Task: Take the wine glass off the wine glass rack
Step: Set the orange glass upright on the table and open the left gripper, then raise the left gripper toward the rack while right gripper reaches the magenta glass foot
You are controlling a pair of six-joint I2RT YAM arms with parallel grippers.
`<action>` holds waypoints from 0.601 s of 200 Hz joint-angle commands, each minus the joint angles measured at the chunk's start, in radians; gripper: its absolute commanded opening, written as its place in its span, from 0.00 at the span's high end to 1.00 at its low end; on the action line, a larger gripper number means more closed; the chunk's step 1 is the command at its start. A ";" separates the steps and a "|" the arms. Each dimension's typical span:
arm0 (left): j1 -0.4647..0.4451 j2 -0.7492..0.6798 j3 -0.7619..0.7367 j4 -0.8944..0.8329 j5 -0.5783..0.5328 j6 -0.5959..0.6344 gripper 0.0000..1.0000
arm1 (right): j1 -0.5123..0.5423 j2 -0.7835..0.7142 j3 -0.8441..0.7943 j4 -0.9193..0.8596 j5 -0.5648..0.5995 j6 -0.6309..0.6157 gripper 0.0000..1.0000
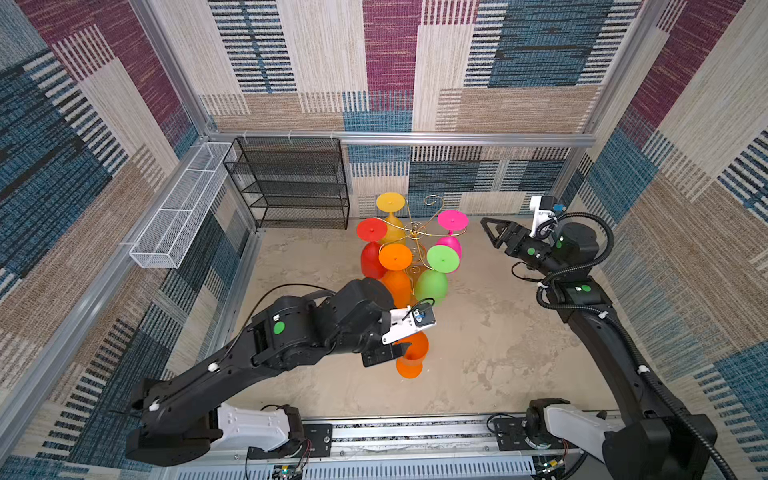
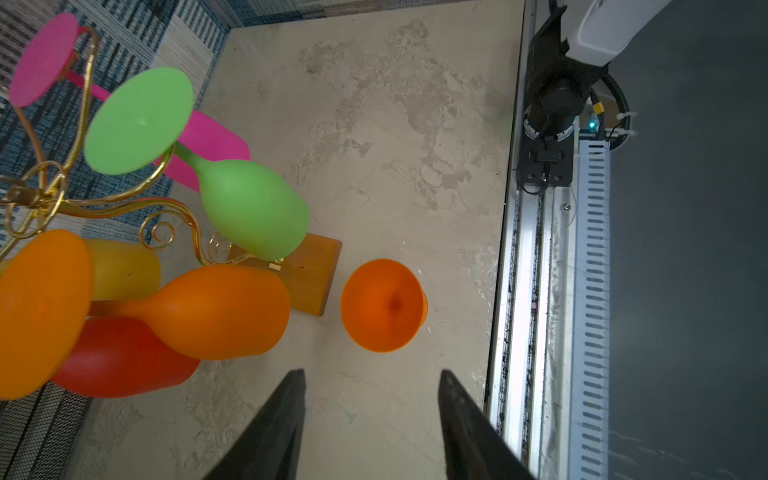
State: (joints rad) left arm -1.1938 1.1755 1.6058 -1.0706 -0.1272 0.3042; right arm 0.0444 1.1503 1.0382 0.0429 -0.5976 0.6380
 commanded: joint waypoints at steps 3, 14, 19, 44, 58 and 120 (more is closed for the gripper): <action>0.001 -0.112 -0.085 0.237 -0.131 -0.035 0.42 | 0.000 0.034 0.001 0.149 -0.147 0.100 0.13; 0.001 -0.155 -0.123 0.298 -0.183 -0.047 0.38 | 0.000 0.045 0.002 0.172 -0.166 0.118 0.14; 0.001 -0.173 -0.139 0.329 -0.213 -0.054 0.38 | 0.000 0.048 0.003 0.180 -0.172 0.125 0.14; 0.003 -0.214 -0.193 0.454 -0.376 -0.101 0.28 | 0.000 0.072 0.011 0.197 -0.191 0.140 0.16; 0.003 -0.220 -0.207 0.492 -0.470 -0.119 0.19 | 0.002 0.096 0.012 0.224 -0.220 0.161 0.20; 0.016 -0.265 -0.276 0.604 -0.555 -0.195 0.17 | 0.013 0.149 0.018 0.295 -0.242 0.201 0.31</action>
State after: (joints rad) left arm -1.1801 0.9272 1.3479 -0.5632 -0.6502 0.1761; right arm 0.0513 1.2926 1.0447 0.2523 -0.8135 0.8104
